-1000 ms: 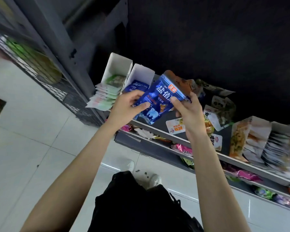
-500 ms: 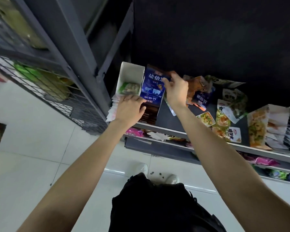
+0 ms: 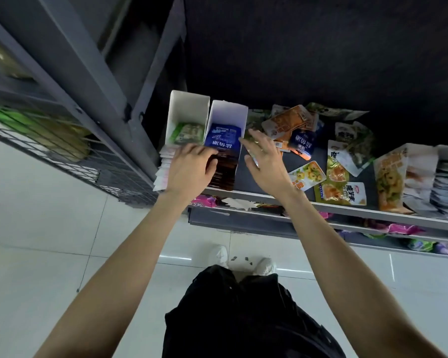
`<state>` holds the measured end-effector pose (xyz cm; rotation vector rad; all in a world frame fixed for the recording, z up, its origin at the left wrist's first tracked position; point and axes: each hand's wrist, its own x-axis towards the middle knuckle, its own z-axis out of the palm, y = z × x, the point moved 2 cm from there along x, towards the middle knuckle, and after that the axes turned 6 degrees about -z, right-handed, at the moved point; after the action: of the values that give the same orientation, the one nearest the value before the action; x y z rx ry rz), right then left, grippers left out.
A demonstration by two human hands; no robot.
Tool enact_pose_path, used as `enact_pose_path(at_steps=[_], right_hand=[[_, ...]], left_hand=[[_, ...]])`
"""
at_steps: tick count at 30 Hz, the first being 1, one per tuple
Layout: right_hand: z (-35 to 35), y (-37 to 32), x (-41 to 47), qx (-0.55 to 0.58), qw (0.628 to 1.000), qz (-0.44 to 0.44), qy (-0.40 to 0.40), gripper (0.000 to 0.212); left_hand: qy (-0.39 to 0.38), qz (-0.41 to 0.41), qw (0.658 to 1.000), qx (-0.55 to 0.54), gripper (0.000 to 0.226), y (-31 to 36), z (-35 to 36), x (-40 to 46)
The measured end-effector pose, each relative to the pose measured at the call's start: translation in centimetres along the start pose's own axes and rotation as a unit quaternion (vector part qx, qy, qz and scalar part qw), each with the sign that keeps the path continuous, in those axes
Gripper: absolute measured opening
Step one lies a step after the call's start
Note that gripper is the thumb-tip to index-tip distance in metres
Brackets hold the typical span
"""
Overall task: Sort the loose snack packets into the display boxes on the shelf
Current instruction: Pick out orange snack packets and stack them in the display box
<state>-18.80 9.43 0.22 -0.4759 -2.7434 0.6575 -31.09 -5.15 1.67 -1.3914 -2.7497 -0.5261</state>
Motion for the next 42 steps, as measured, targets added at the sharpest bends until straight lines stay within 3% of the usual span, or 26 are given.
enact_pose_path(at_steps=[3, 5, 7, 9, 11, 14, 21, 26, 29, 31, 33, 36, 38, 40, 42], right_hand=[[-2.3, 3.2, -4.6, 0.038, 0.992, 0.078, 0.091, 0.028], [-3.2, 5.8, -7.4, 0.016, 0.988, 0.122, 0.097, 0.024], [-3.7, 8.5, -9.2, -0.012, 0.980, 0.178, 0.083, 0.022], [-3.9, 10.5, -10.1, -0.035, 0.972, 0.231, 0.035, 0.024], [-3.6, 12.1, -10.2, -0.051, 0.961, 0.269, -0.051, 0.031], [-2.4, 13.9, -9.9, -0.077, 0.952, 0.263, -0.136, 0.038], [-0.7, 14.6, -10.4, -0.078, 0.969, 0.205, -0.113, 0.042], [-1.6, 14.5, -9.6, -0.075, 0.964, 0.214, -0.135, 0.053], [-3.5, 14.1, -9.7, -0.046, 0.973, 0.210, -0.077, 0.057], [-5.5, 13.3, -10.4, -0.040, 0.979, 0.199, -0.012, 0.054], [-7.7, 12.1, -11.6, -0.027, 0.983, 0.177, 0.037, 0.042], [-11.2, 9.6, -14.0, -0.008, 0.985, 0.143, 0.100, 0.018], [-13.2, 8.2, -16.0, 0.010, 0.979, 0.150, 0.138, 0.025], [-15.1, 7.3, -18.4, 0.045, 0.962, 0.191, 0.188, 0.037], [-16.5, 6.9, -20.6, 0.138, 0.924, 0.252, 0.252, 0.028]], left_hand=[[0.130, 0.040, 0.985, -0.106, 0.015, 3.3, -1.7, -0.8], [0.147, 0.083, 0.970, -0.173, 0.012, 6.7, -1.6, -1.6], [0.093, 0.104, 0.968, -0.209, 0.012, 10.1, 0.1, -1.7], [-0.034, 0.060, 0.975, -0.210, 0.020, 13.0, 3.3, -1.0], [-0.164, -0.004, 0.973, -0.160, 0.037, 14.6, 7.6, 0.3], [-0.274, -0.059, 0.957, -0.082, 0.057, 15.6, 13.3, 2.1], [-0.284, -0.173, 0.939, -0.090, 0.052, 17.0, 17.6, 3.8], [-0.263, -0.152, 0.950, -0.065, 0.032, 16.6, 17.5, 4.1], [-0.208, -0.119, 0.965, -0.102, 0.014, 17.2, 14.8, 4.5], [-0.162, -0.051, 0.981, -0.093, 0.009, 18.3, 11.9, 4.1], [-0.105, 0.049, 0.990, -0.085, 0.009, 19.8, 8.7, 3.0], [-0.059, 0.155, 0.972, -0.165, 0.015, 22.1, 4.4, 1.0], [-0.070, 0.152, 0.948, -0.271, 0.022, 23.0, 2.7, 0.2], [-0.130, 0.129, 0.912, -0.366, 0.022, 23.7, 1.9, -0.3], [-0.202, 0.121, 0.890, -0.390, 0.021, 24.7, 2.1, -0.5]])
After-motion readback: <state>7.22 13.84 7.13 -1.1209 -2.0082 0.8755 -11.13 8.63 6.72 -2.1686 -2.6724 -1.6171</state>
